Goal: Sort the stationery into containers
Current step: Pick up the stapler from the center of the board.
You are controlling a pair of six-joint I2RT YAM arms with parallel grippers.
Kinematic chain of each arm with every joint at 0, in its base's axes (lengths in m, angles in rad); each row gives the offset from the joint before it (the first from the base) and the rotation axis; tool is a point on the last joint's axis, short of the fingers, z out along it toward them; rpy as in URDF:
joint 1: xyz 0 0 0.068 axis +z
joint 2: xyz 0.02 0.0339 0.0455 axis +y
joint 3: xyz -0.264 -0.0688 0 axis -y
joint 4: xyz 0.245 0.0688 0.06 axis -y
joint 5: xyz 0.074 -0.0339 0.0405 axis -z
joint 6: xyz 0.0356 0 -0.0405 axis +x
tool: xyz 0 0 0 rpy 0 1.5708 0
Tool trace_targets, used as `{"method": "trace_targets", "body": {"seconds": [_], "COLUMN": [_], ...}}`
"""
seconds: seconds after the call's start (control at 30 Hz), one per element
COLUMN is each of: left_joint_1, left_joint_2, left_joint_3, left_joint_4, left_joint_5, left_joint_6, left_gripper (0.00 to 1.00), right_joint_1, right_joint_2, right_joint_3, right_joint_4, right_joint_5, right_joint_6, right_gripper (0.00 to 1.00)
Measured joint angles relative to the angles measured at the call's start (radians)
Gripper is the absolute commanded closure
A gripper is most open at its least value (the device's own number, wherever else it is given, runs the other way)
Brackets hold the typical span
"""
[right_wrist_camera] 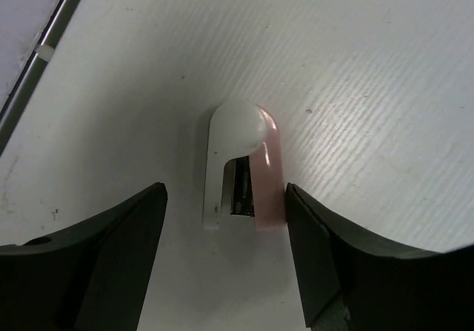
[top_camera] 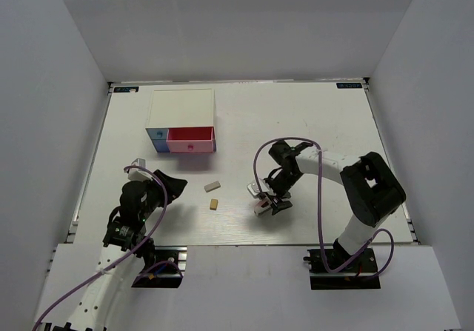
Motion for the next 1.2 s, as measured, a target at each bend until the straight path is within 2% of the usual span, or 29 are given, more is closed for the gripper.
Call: {"method": "trace_targets", "body": {"seconds": [0.2, 0.37, 0.47, 0.63, 0.73, 0.93, 1.2], "left_joint_1": [0.000, 0.000, 0.000, 0.000, 0.000, 0.000, 0.000], "left_joint_2": [0.000, 0.000, 0.000, -0.007, -0.016, -0.021, -0.021], "left_joint_3": [0.000, 0.000, 0.000, -0.010, -0.019, -0.045, -0.047], "left_joint_4": [0.000, 0.000, 0.000, 0.000, 0.000, 0.005, 0.024], "left_joint_5": [0.000, -0.001, -0.004, -0.008, -0.008, -0.008, -0.010], "left_joint_6": [0.000, 0.000, -0.005, -0.013, -0.020, -0.027, -0.030], "left_gripper": [0.34, 0.34, 0.34, 0.34, 0.34, 0.34, 0.34], "right_joint_1": [0.008, 0.010, 0.010, 0.010, 0.010, 0.016, 0.072], "right_joint_2": [-0.001, -0.004, -0.010, -0.056, -0.089, -0.126, 0.029], "right_joint_3": [-0.035, -0.036, -0.036, -0.004, 0.074, 0.307, 0.573], "right_joint_4": [0.023, 0.048, 0.047, 0.048, 0.071, 0.310, 0.506], "right_joint_5": [0.027, 0.036, 0.039, 0.040, 0.040, 0.117, 0.251], "right_joint_6": [0.011, 0.035, 0.050, 0.104, 0.212, 0.478, 0.657], "right_gripper": [0.39, 0.58, 0.64, 0.64, 0.64, 0.66, 0.67]}}
